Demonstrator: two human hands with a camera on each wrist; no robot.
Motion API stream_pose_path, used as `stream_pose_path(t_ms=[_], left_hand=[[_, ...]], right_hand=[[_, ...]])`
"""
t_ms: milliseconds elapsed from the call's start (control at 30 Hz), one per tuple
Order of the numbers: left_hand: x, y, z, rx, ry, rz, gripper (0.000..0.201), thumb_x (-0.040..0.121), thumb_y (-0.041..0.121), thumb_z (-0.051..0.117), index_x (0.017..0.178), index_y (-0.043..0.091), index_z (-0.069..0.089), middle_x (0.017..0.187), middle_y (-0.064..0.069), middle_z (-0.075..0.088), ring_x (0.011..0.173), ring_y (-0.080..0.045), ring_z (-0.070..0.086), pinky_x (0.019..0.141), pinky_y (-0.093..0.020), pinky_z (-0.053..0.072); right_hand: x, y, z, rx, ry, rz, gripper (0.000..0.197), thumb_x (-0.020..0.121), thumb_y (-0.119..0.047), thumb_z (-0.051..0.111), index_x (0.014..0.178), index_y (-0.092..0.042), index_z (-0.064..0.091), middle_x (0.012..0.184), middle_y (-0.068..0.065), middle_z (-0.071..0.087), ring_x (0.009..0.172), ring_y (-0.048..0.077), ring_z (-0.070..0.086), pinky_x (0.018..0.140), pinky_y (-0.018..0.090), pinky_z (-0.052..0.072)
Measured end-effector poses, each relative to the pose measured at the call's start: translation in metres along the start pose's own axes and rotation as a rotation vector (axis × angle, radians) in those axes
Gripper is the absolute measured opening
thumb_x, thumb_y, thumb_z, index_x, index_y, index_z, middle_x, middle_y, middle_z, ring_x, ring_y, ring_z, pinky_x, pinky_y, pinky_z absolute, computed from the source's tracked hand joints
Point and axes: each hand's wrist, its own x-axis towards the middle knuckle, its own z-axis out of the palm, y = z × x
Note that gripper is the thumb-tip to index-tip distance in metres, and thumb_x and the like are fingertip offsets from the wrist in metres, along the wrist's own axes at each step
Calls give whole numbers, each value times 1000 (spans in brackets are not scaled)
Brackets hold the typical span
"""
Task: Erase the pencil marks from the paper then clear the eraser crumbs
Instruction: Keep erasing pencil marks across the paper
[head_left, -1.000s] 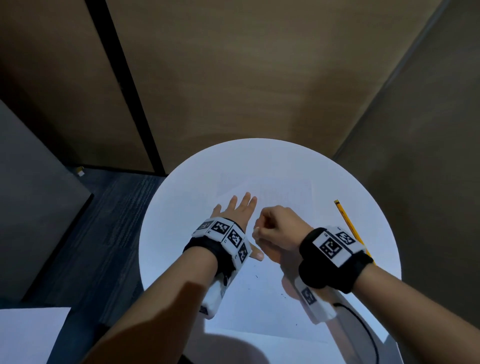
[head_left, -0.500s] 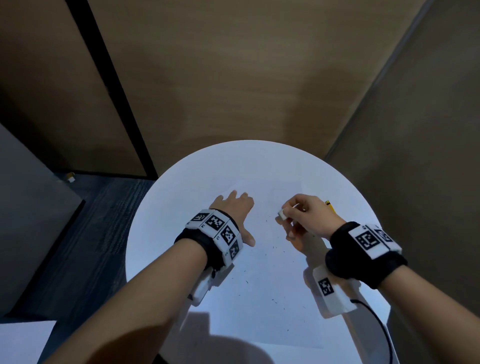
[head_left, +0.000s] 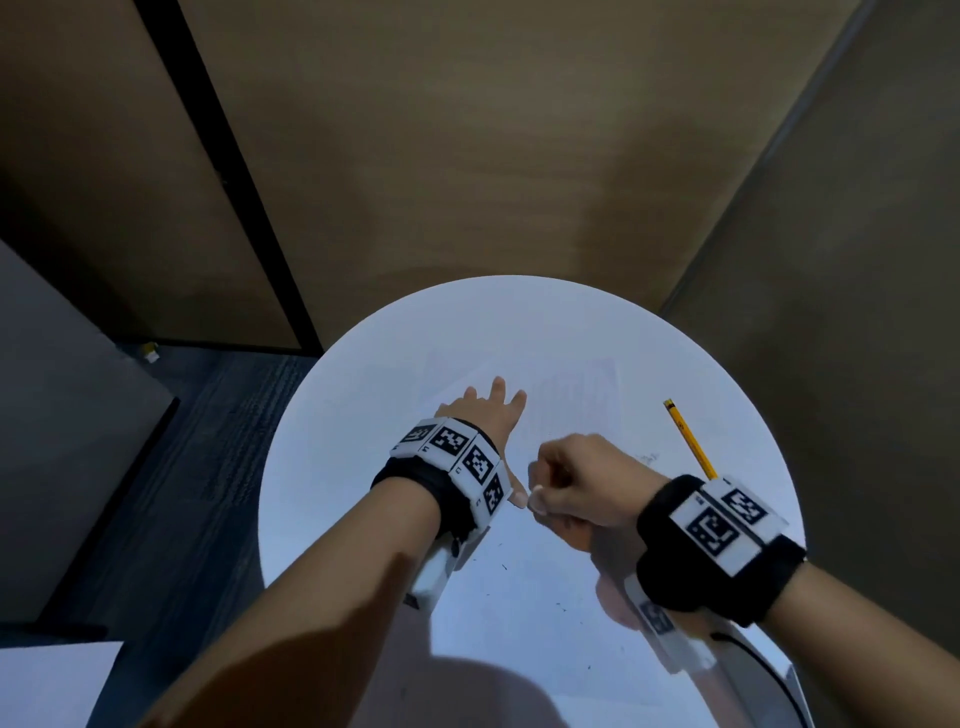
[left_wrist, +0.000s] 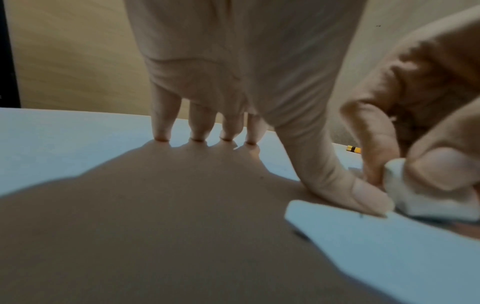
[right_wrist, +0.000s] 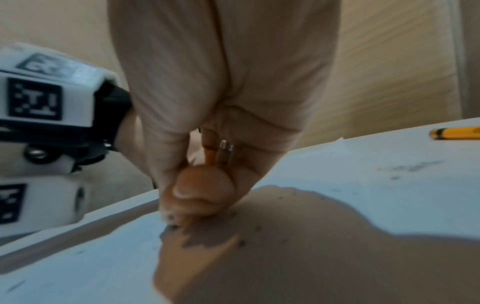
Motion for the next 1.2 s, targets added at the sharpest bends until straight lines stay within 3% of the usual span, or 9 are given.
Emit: stream_pose_path(t_ms=[67,233,367,433,567,700,833,1000,1200], left_hand=[[0,-1,2,-9,-7,2,124,69,52,78,151,21,-9,158,-7,-15,145,-36,1,110,-52,25],[1,0,7,-4,0,1,126,68,53,77,151,21,-12,158,-7,-17,145,-37,-1,111,-53,22],[2,-1,7,-16,2,4,126,68,54,77,151,21,-12,158,-6,-17,145,-36,-2,112,-53,21],[2,-2,7,-13,-2,8,126,68,55,77,151,21,-12,158,-6,-18,145,-36,-2,112,-53,20],[1,-4,6,-33,5,28,120,73,55,73,151,22,-11,158,-5,-17,145,-35,-2,113,-53,18],[4,-6,3,-48,9,40,109,78,56,67,151,22,-7,159,-6,-14,145,-37,2,113,-53,19],[4,-6,3,-57,10,43,106,80,55,67,152,22,-5,159,-7,-13,145,-37,3,113,-52,19],[4,-6,2,-51,7,46,108,79,56,67,152,22,-5,159,-6,-12,145,-36,5,113,-52,21],[5,-8,1,-86,39,36,100,82,55,64,152,25,-1,160,-2,-8,146,-33,7,113,-49,24]], right_hand=[[-1,1,-8,-17,-45,9,21,83,-17,65,67,-20,53,65,-12,56,59,0,52,57,12,41],[9,3,-16,-84,191,16,21,87,-18,60,69,-20,49,71,-10,54,66,5,48,51,8,34],[-14,4,-7,-76,-63,15,24,83,-13,61,63,-20,49,62,-13,52,56,0,51,54,9,36],[-22,7,-11,24,-187,60,16,80,-8,61,66,-14,56,58,-7,59,47,0,53,57,19,43],[-14,23,-26,186,169,110,9,84,-12,62,76,-10,62,62,-2,64,60,14,61,64,26,50],[-2,22,-17,178,299,117,8,84,-17,63,81,-9,63,60,-7,60,53,3,56,58,18,45],[-10,11,2,70,201,37,23,85,-17,61,66,-22,49,65,-11,55,57,0,50,55,15,38],[-26,11,-5,158,-124,55,18,81,-8,61,65,-14,56,57,-2,61,46,9,54,52,19,45],[-5,27,-37,588,301,177,12,91,-4,54,79,-5,56,60,13,60,51,26,57,51,28,48]])
